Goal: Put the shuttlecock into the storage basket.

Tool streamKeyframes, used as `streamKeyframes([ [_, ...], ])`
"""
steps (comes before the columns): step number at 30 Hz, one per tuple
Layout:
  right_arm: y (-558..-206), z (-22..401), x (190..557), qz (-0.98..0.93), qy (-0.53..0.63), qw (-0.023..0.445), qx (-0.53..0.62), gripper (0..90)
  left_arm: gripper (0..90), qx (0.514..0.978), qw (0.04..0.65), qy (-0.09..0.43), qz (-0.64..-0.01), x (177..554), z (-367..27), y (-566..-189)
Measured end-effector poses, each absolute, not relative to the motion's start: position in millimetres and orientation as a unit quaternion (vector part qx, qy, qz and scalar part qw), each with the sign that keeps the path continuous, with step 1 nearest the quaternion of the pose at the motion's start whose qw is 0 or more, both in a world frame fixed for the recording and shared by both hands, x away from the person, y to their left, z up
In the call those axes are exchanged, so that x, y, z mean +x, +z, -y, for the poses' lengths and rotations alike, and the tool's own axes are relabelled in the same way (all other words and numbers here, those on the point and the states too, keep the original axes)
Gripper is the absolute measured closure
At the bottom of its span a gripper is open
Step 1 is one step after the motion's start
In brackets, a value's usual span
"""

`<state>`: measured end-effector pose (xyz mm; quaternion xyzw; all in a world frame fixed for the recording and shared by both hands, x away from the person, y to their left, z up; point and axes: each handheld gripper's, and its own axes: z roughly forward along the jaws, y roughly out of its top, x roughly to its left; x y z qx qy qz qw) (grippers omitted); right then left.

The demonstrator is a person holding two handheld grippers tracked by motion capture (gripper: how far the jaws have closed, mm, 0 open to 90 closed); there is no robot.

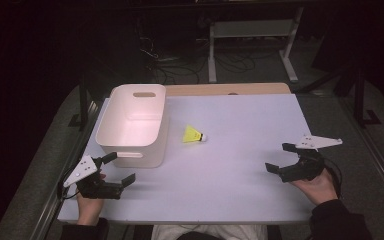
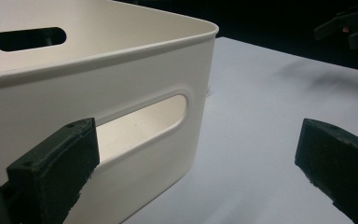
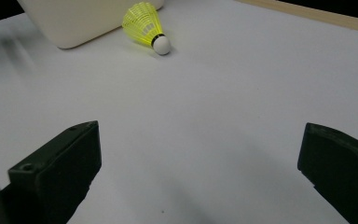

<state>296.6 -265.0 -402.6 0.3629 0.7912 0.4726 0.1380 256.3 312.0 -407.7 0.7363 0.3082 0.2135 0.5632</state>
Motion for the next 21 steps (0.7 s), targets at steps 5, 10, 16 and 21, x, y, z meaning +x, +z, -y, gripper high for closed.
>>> streamKeyframes([
  [5,-398.2,260.0,297.2,-0.799,0.467,0.136,0.353,0.0,0.0,0.737,0.562,0.215,-0.309,255.4,-312.6,-407.5],
  [10,-392.3,258.8,300.1,-0.803,0.465,0.135,0.348,0.0,0.0,0.736,0.562,0.216,-0.31,255.1,-312.8,-407.5],
  [16,-385.0,257.6,304.5,-0.806,0.461,0.134,0.347,0.0,0.0,0.735,0.563,0.216,-0.311,253.8,-313.5,-407.5],
  [21,-380.8,254.7,308.1,-0.81,0.457,0.13,0.343,0.0,0.0,0.734,0.563,0.215,-0.314,252.2,-313.8,-407.9],
])
